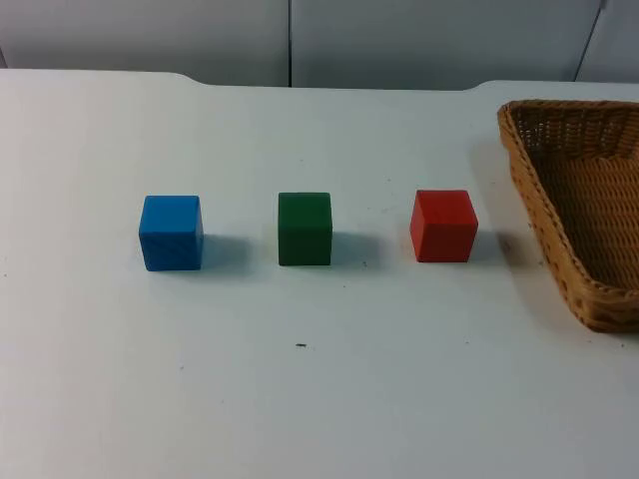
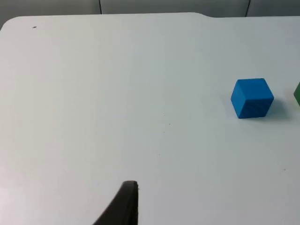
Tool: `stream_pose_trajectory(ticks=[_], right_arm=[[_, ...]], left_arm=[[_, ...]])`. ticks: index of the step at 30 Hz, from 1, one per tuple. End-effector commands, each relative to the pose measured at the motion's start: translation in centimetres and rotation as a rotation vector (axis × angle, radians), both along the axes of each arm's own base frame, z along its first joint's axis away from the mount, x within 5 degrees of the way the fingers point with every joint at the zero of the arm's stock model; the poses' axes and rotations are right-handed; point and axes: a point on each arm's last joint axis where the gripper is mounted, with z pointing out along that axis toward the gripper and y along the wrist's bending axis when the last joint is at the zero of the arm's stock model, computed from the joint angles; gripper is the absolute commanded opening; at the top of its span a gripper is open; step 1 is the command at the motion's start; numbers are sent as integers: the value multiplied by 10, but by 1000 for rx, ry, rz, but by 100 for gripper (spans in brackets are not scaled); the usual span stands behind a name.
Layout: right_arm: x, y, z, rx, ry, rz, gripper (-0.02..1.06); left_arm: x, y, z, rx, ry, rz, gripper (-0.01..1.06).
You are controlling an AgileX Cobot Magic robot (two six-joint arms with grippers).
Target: Pick up the basket with the left hand and place the blue cube into the basket with the right hand.
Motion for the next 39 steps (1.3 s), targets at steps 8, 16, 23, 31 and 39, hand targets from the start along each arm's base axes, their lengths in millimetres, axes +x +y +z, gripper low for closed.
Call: stream_pose_trajectory(ticks=[8,16,23,31,39], right_arm=[[14,1,26,-6,41,-3,104],[39,2,59,-27,44,15,103],[63,11,76,-12,62,118,103],[81,16,75,11,106,165,103],[103,19,70,51,169,177,103]], left_arm=[[12,-5,26,-61,-14,-42,105],[42,-10,53,-131,0,-80,105],[93,-27,69,-243,22,-268,105],[155,-39,68,-345,119,-420,105],[230,-53,50,-536,224,-582,104]])
